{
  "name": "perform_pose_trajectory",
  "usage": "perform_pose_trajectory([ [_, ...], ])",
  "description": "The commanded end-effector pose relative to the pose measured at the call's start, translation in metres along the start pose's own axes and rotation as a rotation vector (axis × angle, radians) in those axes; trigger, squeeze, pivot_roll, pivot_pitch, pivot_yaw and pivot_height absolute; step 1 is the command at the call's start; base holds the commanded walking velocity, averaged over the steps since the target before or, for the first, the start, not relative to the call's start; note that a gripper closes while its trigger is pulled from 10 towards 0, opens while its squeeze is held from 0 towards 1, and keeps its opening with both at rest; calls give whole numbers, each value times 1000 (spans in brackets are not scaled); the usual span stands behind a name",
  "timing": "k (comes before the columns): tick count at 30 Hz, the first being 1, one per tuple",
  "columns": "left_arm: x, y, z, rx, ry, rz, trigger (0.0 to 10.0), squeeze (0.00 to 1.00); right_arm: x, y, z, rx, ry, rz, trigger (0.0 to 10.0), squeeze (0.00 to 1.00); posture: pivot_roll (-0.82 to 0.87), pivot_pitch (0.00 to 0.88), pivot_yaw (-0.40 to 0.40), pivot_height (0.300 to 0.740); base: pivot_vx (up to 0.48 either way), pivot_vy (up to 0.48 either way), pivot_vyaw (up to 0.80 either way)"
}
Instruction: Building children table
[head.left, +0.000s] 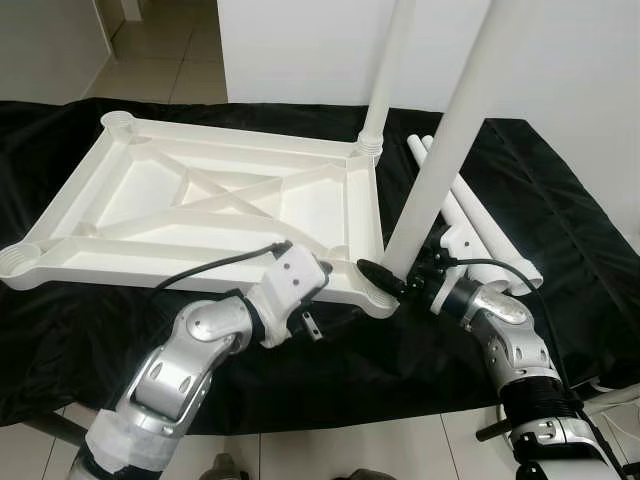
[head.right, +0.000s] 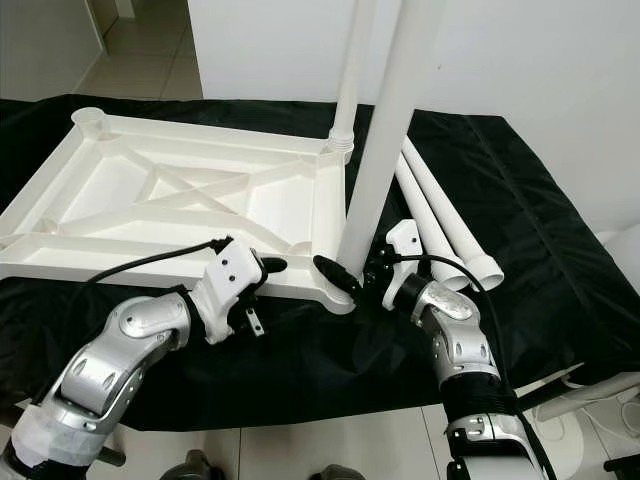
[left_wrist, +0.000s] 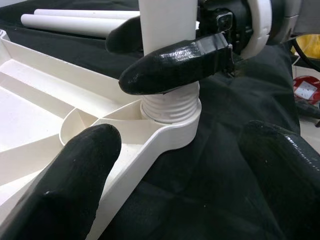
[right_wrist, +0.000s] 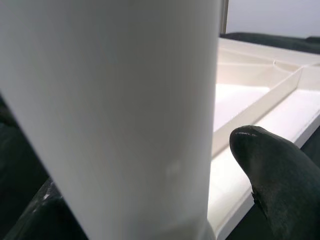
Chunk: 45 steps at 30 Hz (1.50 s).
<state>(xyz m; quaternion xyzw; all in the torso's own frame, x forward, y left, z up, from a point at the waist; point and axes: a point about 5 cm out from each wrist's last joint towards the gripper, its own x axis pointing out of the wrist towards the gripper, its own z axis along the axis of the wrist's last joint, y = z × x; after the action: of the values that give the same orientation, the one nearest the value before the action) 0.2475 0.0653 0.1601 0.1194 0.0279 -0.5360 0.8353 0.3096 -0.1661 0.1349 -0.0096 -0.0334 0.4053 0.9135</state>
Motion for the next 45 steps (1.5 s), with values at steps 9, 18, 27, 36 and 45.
perform_pose_trajectory([
  [9, 3, 7, -13, -54, 21, 219, 10000, 0, 3, 3, 7, -18, -26, -3, 10000, 0, -56, 17, -13, 740, 0, 0, 0],
  [18, -1, -9, -23, -80, -33, 175, 10000, 0, 3, 6, 8, -34, -52, -39, 10000, 0, -72, 5, -6, 740, 0, 0, 0],
  [27, 3, -12, -17, -87, -81, 140, 10000, 0, -2, 5, 7, -50, -24, -30, 5686, 0, -69, 0, -19, 740, 0, 0, 0],
  [36, 1, -8, -15, -58, -88, 159, 10000, 0, -6, 5, 1, -48, 4, -33, 0, 0, -61, 0, -33, 740, 0, 0, 0],
  [45, 8, -3, -9, -44, -117, 176, 10000, 0, -6, 8, -9, -18, 51, -153, 10000, 0, -81, 0, -25, 740, 0, 0, 0],
])
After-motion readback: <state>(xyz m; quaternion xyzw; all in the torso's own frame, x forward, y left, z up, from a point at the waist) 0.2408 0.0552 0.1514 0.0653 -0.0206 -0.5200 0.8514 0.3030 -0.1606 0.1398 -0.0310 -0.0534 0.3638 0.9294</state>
